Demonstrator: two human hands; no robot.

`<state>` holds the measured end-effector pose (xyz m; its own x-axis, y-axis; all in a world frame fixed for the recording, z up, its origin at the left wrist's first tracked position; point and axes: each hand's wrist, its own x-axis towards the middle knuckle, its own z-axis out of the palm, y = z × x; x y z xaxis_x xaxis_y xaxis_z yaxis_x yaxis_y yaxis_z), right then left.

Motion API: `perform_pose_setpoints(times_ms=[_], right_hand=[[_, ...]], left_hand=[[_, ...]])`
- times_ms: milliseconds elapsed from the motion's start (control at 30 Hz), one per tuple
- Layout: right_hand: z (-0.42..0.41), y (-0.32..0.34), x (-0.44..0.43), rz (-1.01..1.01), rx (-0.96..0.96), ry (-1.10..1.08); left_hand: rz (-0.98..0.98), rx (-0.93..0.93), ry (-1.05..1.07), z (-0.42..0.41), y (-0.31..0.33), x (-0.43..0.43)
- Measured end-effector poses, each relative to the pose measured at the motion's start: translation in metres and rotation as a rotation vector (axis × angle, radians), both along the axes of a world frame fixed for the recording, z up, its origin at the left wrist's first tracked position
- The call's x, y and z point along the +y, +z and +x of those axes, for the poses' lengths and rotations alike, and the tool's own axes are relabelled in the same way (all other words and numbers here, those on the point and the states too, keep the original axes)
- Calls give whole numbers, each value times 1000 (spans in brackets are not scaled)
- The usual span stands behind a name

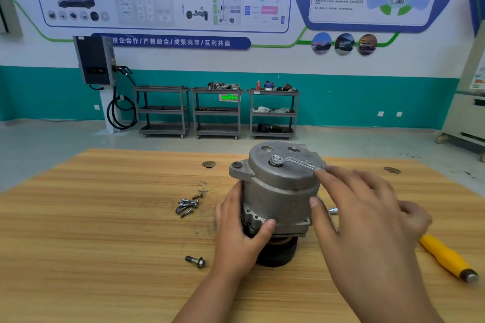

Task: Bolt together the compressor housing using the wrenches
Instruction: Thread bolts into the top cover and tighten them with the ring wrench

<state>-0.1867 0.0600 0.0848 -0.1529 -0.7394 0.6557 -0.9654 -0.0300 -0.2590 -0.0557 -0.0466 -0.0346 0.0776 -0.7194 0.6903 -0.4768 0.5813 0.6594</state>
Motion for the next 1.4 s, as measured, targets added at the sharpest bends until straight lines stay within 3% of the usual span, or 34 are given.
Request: perform_pose_setpoints(times_ms=[100, 167, 267, 533, 767, 1000, 1400], right_hand=[[-6, 4, 10, -82, -29, -37], [-15, 8, 8, -29, -54, -19], [-28, 12, 2, -16, -133, 130], [-11, -4, 10, -366, -134, 519], [12, 4, -11, -226, -30, 745], [30, 24, -63, -99, -155, 699], [18, 29, -108, 75, -104, 297]], left_hand=[[13, 5, -2, 0, 1, 0], [16, 6, -2, 0, 1, 1], [6, 10, -10, 1, 1, 1], [11, 13, 19, -1, 0, 0], [60, 80, -28, -1, -5, -8], [15, 10, 5, 1, 0, -1], [8, 19, -15, 0, 0, 1]])
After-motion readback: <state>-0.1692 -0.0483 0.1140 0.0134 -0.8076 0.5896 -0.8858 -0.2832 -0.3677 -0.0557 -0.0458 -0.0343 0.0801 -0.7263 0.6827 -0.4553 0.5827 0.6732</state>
